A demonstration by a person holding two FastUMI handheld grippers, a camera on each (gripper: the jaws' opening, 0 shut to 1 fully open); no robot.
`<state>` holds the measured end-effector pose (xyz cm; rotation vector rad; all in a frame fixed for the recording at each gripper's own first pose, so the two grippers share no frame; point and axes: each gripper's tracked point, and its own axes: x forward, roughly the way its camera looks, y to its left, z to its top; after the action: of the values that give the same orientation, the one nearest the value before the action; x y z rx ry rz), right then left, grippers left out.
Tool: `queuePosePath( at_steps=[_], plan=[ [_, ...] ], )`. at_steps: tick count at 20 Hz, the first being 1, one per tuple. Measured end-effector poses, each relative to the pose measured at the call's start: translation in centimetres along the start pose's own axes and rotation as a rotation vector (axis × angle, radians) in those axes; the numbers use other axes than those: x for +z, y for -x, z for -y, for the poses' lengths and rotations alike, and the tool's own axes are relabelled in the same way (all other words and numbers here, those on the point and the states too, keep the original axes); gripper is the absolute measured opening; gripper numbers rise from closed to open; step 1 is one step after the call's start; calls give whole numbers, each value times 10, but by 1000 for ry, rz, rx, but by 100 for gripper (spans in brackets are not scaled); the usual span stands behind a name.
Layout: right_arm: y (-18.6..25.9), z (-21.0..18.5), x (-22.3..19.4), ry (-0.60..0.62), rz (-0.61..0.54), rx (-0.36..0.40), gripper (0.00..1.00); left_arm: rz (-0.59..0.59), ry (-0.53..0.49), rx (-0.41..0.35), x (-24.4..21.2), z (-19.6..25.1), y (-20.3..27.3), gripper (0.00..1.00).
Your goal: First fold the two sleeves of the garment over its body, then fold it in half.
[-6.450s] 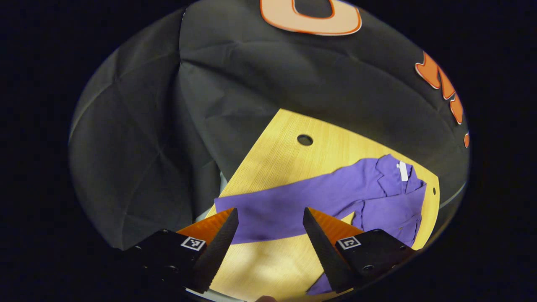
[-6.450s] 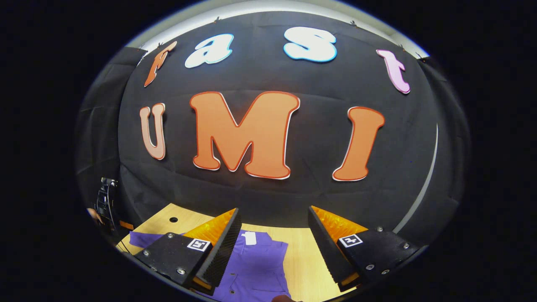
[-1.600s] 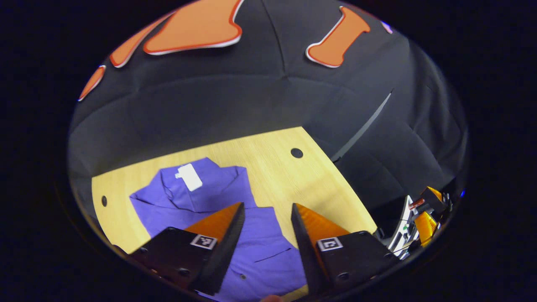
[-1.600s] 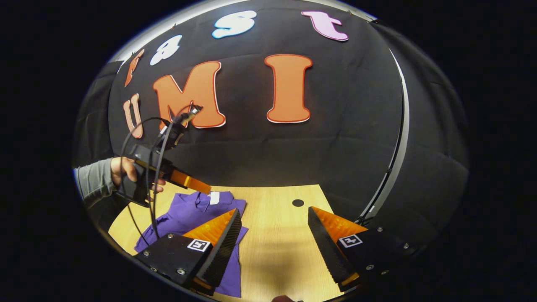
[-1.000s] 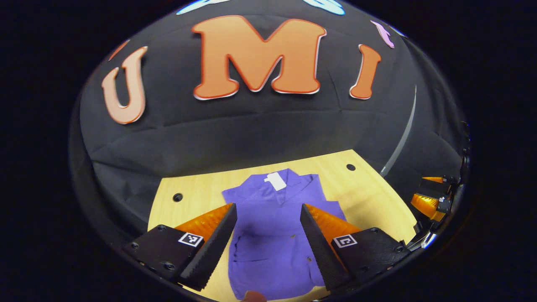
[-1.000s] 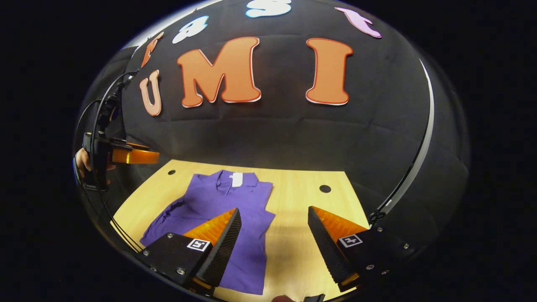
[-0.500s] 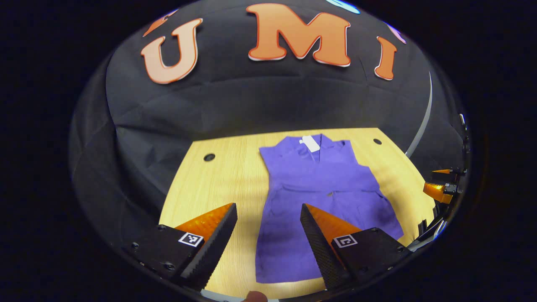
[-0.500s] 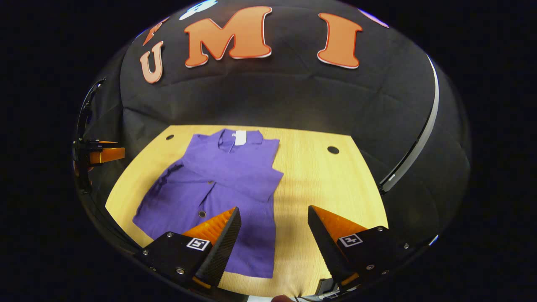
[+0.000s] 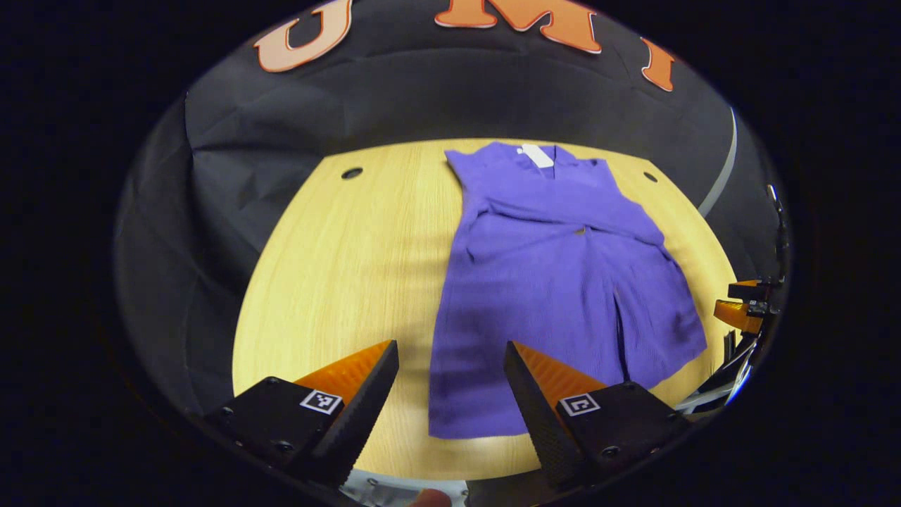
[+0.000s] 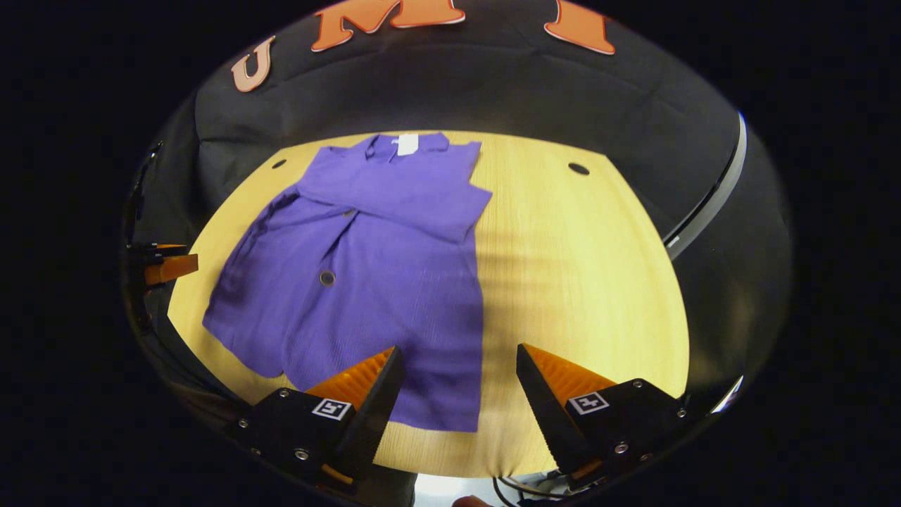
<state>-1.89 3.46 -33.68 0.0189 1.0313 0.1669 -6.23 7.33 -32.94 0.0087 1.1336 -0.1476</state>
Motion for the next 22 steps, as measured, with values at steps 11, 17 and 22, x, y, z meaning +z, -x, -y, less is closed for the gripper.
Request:
queuePosePath(
  at_steps=[11,17,22],
  plan=[
    [-24,-23,-71,6,-224,33,96,-234,30,0,-83,-9,-29,95],
    [-30,-27,-74,46,-279,26,94,-315,90,-20,-89,-2,-39,94],
    [-32,-30,-71,60,-320,31,63,-423,28,-56,-87,-3,-38,80]
  ],
)
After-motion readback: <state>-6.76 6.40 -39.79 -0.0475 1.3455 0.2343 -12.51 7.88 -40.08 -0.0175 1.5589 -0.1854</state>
